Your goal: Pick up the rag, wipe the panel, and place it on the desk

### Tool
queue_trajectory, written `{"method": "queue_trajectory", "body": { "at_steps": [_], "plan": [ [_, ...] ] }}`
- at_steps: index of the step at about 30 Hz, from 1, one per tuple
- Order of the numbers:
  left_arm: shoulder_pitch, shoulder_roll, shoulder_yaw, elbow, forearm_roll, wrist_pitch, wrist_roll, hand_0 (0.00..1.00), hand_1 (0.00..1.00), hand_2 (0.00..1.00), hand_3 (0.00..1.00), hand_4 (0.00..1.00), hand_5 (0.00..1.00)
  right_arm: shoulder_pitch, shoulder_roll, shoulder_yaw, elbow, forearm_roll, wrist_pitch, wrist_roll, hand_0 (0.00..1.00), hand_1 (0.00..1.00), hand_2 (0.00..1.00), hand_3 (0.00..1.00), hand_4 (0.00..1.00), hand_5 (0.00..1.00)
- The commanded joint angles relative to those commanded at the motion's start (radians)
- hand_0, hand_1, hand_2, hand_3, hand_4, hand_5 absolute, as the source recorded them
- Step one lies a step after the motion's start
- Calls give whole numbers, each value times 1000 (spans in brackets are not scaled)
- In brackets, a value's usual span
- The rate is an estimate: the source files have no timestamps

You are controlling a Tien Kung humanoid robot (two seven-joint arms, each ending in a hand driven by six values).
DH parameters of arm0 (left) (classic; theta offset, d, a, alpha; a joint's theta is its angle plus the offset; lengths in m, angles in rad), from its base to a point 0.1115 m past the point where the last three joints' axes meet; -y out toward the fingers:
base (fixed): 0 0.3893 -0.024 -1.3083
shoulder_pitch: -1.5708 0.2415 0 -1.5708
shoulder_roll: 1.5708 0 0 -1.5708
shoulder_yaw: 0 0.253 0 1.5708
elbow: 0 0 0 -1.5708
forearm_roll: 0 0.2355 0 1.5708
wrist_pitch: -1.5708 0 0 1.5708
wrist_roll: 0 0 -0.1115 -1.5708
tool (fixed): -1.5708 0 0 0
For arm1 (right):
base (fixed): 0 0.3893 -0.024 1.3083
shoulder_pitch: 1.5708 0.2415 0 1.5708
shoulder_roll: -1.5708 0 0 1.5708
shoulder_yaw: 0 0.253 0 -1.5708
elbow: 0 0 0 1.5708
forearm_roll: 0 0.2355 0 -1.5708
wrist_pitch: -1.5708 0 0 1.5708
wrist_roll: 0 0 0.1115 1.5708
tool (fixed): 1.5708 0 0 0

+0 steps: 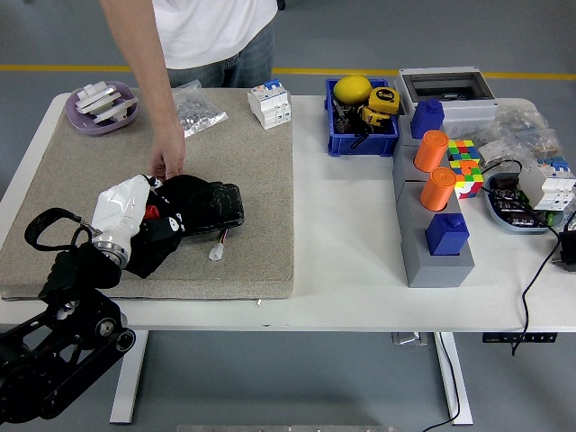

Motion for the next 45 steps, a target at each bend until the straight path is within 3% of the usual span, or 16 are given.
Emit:
{"method": "queue_trajectory", "body": {
  "at_steps": [16, 24, 31, 45],
  "plan": [
    [-94, -30, 139, 21, -26, -7, 0, 208, 127, 488, 409, 134, 2, 8, -1, -12, 0, 5, 1, 0, 708, 503, 632, 619, 998, 556],
    [-107, -39, 168, 20, -28, -7, 0, 208, 127, 489, 411, 134, 2, 8, -3, -25, 0, 16, 2, -1, 710, 503, 632, 619, 998, 556],
    [-99, -35, 157, 29, -26, -6, 0, 208, 127, 489, 411, 135, 2, 8, -3, -29, 0, 20, 3, 0, 709, 503, 632, 618, 998, 556],
    [-57, -8, 51, 55, 6, -6, 0, 208, 126, 488, 410, 131, 2, 1, -4, 12, 0, -10, 0, -7, 708, 503, 632, 618, 998, 555]
  ]
}}
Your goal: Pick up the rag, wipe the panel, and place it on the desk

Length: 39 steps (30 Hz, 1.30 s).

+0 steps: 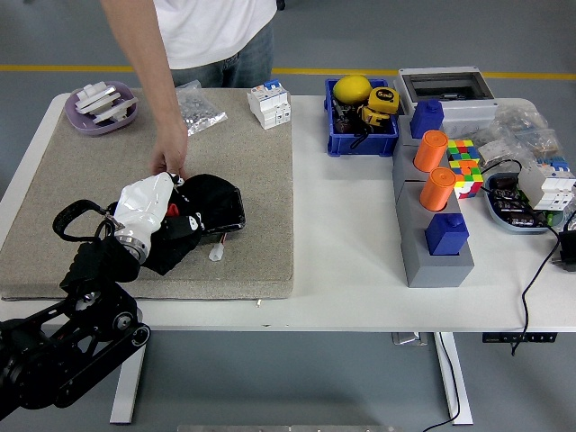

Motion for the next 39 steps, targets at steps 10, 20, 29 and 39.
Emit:
{"method": "queue_trajectory", "body": {
  "at_steps": [10, 20, 29, 39],
  "plan": [
    [48, 27, -74, 2, 30, -3, 0, 208, 126, 489, 410, 131, 2, -4, -2, 20, 0, -14, -1, 0, 709, 503, 632, 618, 998, 556],
    [104, 58, -163, 17, 52, -3, 0, 208, 126, 487, 409, 130, 2, -5, -6, 36, 0, -27, -3, -3, 708, 503, 632, 618, 998, 556],
    [164, 86, -245, 14, 69, -4, 0, 207, 127, 487, 411, 132, 2, -8, -7, 49, 0, -36, -5, -6, 709, 503, 632, 618, 998, 556],
    [187, 93, -277, 6, 84, -2, 0, 205, 125, 485, 408, 129, 2, -9, -7, 51, 0, -36, -5, -5, 709, 503, 632, 618, 998, 556]
  ]
}}
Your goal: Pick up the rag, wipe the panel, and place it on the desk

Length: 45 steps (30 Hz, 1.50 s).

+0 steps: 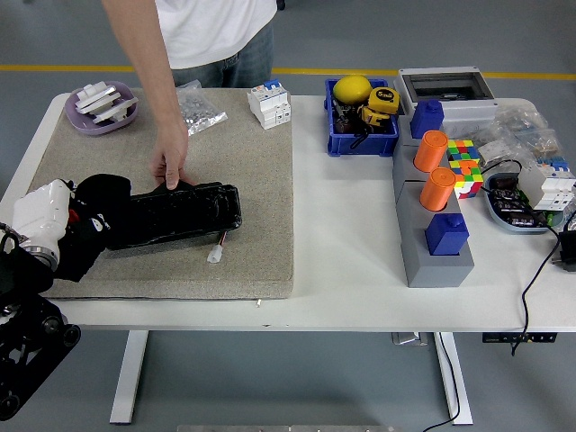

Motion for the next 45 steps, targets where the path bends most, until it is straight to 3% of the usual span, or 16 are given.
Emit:
{"method": "queue_trajectory", "body": {
  "at_steps": [7, 14, 19, 32, 39, 45],
  "plan": [
    [10, 0, 16, -21, 4, 0, 0, 202, 124, 484, 406, 125, 2, -2, 0, 0, 0, -1, 1, -1, 709, 503, 632, 618, 998, 556],
    [-18, -15, 81, -50, -7, 0, 0, 205, 123, 483, 404, 122, 2, 3, 0, 2, 0, -4, 0, 0, 709, 503, 632, 618, 998, 555],
    [-62, -24, 149, -65, -19, -1, 0, 204, 123, 484, 406, 129, 2, 6, -2, -3, 0, -2, 0, 1, 709, 502, 632, 617, 998, 555],
    [-198, -62, 345, -42, -60, -9, 0, 201, 121, 482, 403, 124, 2, 17, -6, -21, 0, 9, 2, 1, 708, 502, 632, 618, 998, 554],
    [-245, -82, 406, -45, -73, -10, 0, 201, 121, 482, 403, 126, 2, 20, -7, -27, 0, 12, 3, 0, 709, 502, 632, 619, 998, 554],
    [-255, -89, 422, -44, -77, -11, 0, 201, 122, 483, 404, 129, 2, 22, -6, -34, 0, 17, 3, -1, 709, 502, 632, 619, 998, 554]
  ]
}}
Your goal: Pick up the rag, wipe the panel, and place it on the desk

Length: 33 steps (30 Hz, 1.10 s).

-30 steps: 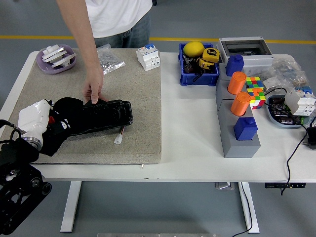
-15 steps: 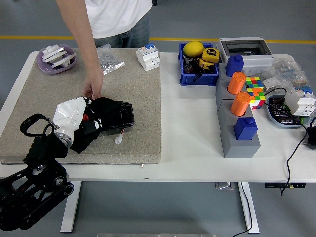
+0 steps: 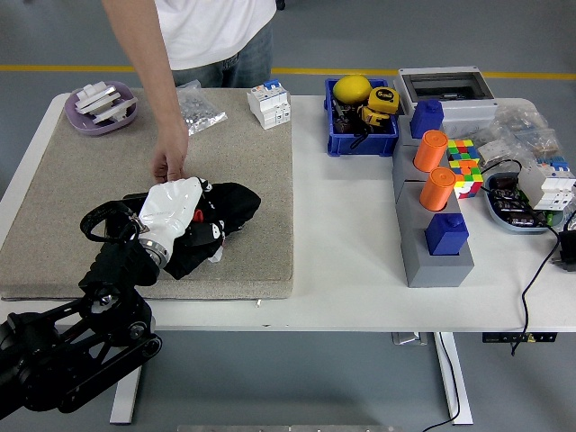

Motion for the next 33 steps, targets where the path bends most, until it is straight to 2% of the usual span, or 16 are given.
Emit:
{"method": "queue_trajectory", "body": {
  "at_steps": [10, 29, 33],
  "plan": [
    [31, 12, -29, 11, 14, -6, 0, 201, 121, 482, 404, 126, 2, -10, -3, 28, 0, -3, -4, -3, 709, 502, 632, 620, 998, 555],
    [159, 69, -196, 2, 56, -10, 0, 201, 120, 481, 403, 122, 2, -25, -5, 60, 0, -12, -7, -3, 709, 504, 632, 620, 998, 556],
    [195, 92, -220, -11, 71, -10, 0, 201, 120, 482, 404, 123, 2, -30, -4, 71, 0, -20, -7, -8, 709, 503, 633, 619, 998, 556]
  ]
}}
